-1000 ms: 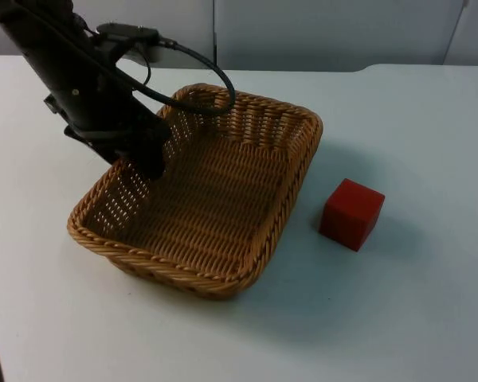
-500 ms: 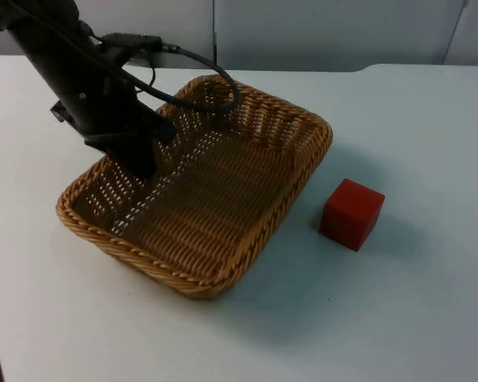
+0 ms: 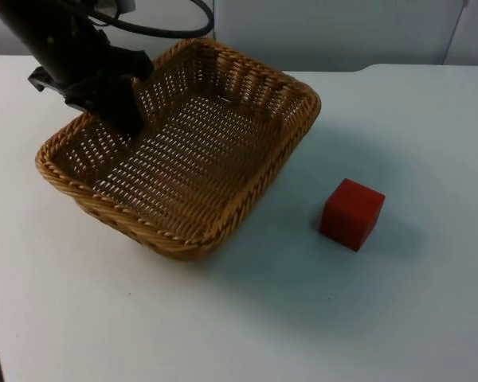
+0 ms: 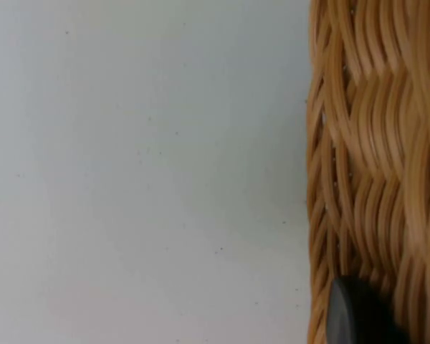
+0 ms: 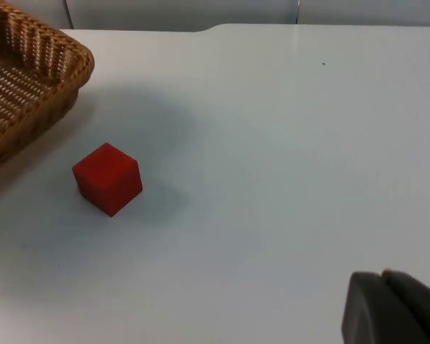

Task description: Pick up the basket with the left hand and place the cube into the basket with the right hand.

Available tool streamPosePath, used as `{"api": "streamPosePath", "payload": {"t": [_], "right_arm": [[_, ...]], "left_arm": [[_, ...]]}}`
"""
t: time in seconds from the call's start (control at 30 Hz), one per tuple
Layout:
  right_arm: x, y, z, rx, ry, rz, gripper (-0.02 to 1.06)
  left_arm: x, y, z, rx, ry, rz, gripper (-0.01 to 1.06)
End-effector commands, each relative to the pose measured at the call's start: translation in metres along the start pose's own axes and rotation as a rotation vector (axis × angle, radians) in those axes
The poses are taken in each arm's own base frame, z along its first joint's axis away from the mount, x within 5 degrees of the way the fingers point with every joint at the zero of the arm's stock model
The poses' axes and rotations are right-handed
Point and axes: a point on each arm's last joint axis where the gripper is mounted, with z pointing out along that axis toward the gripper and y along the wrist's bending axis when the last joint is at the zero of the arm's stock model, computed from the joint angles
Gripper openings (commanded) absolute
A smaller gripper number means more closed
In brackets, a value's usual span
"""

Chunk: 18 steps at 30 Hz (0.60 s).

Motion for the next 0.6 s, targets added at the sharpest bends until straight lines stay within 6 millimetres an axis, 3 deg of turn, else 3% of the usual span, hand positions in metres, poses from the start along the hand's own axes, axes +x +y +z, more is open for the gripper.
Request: {"api": "streamPosePath", "payload": {"t": [0.0,0.57], "right_arm": [[0.0005,0.0003,0.0007,-0.007,-0.003,0.001,0.03],[0.0005,0.0003,0.0007,-0.007,-0.003,0.001,0.03]], "left_arm": [[-0.0049,-0.0081,-0.0115,0.055,-0.037,-0.027,0.00],[-0.0041,-0.0088,-0.0121,0.070,-0.030,-0.032,0.00]]}}
